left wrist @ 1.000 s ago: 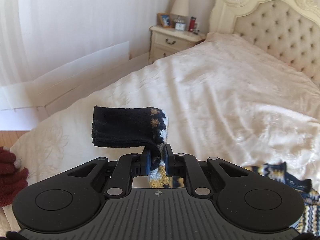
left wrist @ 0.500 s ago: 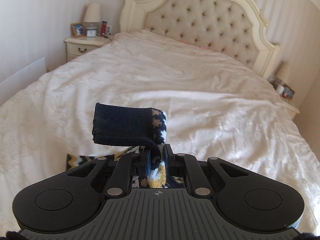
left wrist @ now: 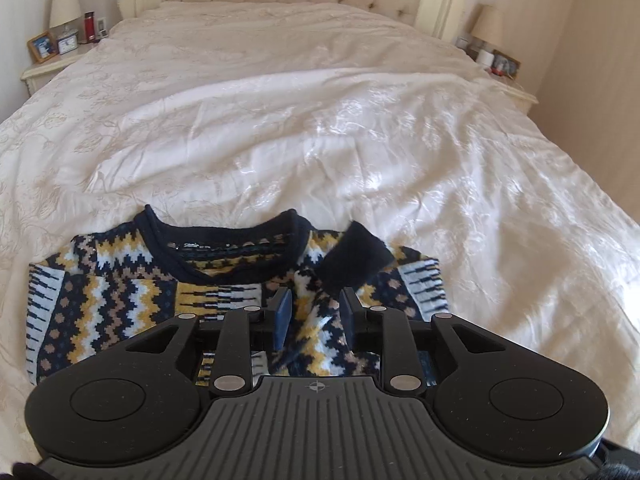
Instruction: Fold small clothes
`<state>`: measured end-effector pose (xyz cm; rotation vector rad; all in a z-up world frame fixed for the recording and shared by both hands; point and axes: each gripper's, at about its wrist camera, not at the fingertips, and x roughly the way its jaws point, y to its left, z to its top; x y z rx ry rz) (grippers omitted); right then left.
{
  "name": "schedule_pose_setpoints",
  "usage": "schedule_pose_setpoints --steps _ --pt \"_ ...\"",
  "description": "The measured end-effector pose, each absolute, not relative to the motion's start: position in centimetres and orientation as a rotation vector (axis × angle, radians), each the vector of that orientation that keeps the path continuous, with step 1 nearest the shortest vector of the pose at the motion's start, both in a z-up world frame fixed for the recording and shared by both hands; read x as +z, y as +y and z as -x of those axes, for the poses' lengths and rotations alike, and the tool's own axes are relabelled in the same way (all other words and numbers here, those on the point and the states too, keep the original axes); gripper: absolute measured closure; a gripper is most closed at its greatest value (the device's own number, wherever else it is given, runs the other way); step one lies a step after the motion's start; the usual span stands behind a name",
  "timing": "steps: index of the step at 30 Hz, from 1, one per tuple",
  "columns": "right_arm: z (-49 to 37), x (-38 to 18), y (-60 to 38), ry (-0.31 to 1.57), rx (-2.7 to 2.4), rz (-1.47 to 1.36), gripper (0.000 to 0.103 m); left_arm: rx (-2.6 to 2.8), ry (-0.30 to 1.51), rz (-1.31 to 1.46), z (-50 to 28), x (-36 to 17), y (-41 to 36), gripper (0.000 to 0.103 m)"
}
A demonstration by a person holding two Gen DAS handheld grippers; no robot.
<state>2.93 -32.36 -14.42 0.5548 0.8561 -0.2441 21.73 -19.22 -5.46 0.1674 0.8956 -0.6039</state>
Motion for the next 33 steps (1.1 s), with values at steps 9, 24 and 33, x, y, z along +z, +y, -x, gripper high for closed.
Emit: schedule_pose_setpoints --steps 9,24,33 --pt "-6.7 -14.1 -31.9 0.827 -0.275 -0.544 0.001 -0.566 0.921 -0.281 -21.8 -7.1 -13.2 0.068" --pt "-15.2 -15.1 -33.8 0.815 -0.345 -0.460 0.007 -0.191 1.119 -0.195 -32.8 -13.1 -2.6 0.068" --pt "-18.7 -18.2 -36.3 0.866 -0.351 -0.462 0.018 -0.126 1.192 -0.165 -35.0 -16.4 -0.7 0.059"
